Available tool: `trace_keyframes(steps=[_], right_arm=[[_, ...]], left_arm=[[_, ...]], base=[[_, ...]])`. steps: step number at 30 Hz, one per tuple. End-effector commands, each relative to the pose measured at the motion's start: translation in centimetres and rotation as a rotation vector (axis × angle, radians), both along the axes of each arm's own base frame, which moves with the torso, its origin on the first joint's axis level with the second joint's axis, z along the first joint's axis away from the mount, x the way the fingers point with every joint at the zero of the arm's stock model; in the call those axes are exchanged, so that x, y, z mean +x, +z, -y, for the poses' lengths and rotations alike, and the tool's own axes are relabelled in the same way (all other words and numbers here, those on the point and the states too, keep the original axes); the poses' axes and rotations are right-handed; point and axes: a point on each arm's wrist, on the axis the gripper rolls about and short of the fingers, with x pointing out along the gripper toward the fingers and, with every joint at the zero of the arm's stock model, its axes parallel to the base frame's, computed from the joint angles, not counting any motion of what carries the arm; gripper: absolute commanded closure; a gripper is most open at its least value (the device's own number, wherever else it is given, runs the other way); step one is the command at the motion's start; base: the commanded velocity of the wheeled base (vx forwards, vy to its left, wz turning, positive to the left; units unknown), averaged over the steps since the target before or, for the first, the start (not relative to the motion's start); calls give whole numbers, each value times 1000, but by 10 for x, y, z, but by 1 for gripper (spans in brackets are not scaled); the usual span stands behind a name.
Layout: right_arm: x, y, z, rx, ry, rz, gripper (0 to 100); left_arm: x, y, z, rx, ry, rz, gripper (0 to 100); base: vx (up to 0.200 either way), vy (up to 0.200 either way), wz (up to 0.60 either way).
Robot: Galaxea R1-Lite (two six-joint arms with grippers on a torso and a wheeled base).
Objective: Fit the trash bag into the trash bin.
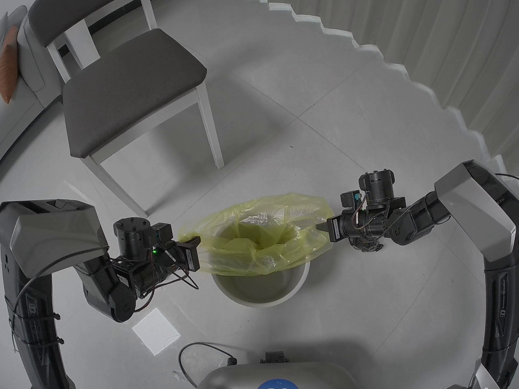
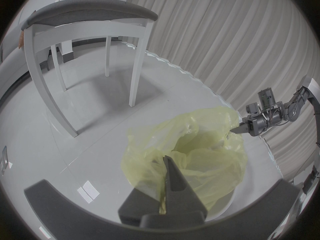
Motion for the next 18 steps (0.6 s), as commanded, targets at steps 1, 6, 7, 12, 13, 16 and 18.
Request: trace_keyframes(steps=[1, 6, 7, 12, 13, 16, 18], right_arm=[[-3, 4, 11, -4, -20, -6, 0], [-17, 25, 42, -21, -64, 15, 0], [-17, 25, 42, -21, -64, 15, 0], [-59, 79, 56, 51, 60, 151, 0], [-65, 85, 56, 65, 86, 179, 0], [-86, 100, 41, 70, 179, 286, 0], [-93, 101, 32, 49, 229, 325, 0]], left_arm=[[-2, 7, 5, -25, -10, 18, 100], [-2, 15, 12, -48, 7, 41, 100], [-2, 15, 12, -48, 7, 41, 100], [-4, 19, 18, -55, -7, 59, 100], [-5, 19, 18, -56, -6, 65, 100], [-6, 21, 18, -58, -7, 71, 100], [-6, 21, 17, -58, -6, 70, 100]], base=[[0, 0, 0], [0, 0, 0], [0, 0, 0], [0, 0, 0], [0, 0, 0], [0, 0, 0], [0, 0, 0]])
